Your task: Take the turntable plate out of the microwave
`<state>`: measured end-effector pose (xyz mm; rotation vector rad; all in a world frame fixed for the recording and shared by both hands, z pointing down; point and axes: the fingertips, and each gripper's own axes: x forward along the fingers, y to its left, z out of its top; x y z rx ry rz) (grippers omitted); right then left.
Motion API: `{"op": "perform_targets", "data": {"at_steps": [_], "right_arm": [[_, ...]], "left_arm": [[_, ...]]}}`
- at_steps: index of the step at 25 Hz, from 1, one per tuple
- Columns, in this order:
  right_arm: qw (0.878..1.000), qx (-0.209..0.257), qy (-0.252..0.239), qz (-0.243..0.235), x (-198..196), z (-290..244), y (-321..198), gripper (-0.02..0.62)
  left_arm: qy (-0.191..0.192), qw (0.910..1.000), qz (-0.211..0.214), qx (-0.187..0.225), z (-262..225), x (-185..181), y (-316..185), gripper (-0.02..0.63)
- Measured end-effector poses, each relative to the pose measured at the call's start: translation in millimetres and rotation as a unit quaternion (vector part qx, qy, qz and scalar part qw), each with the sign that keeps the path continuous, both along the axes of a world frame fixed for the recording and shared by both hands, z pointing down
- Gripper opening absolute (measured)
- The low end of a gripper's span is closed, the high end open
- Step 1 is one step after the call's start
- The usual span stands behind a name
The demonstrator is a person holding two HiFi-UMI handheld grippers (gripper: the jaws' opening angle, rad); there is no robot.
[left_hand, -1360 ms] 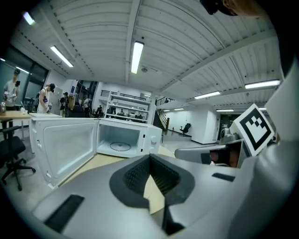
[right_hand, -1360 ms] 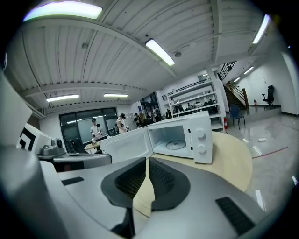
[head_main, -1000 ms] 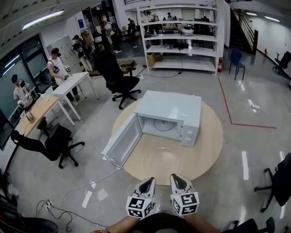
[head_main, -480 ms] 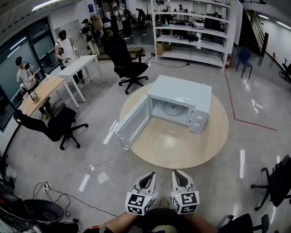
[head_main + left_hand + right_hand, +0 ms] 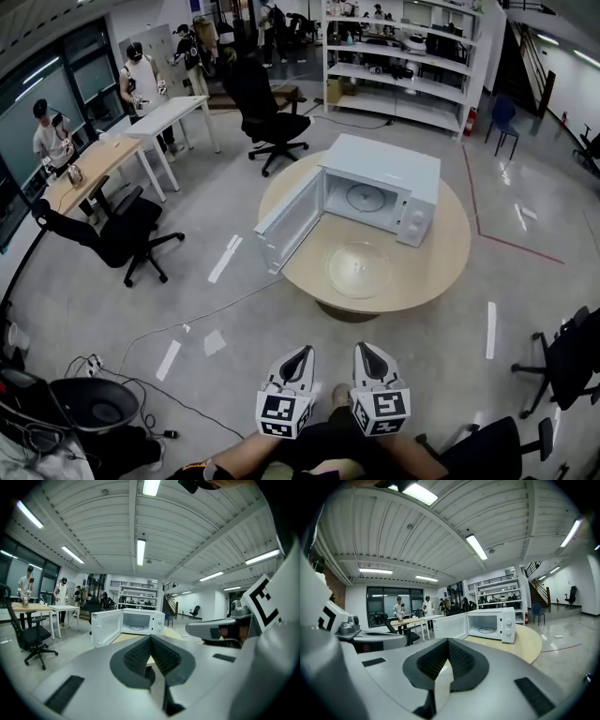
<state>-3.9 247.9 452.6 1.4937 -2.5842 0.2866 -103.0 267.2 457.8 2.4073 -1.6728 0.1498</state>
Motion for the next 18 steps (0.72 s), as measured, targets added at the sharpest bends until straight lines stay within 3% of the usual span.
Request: {"op": "perform_targets", "data": {"at_steps": [9,18], "right_arm": [[0.999,-0.018,0.024,0.025,-9,11,82,0.018],[0.999,0.005,0.030,0.021,3,-8,109,0.018]], "left_arm": [[0.013,0.9999,0.007,-0.002,9,-16,79,0.046],[0.011,0.9997,0.006,0.021,-11,-6,107,0.046]]}}
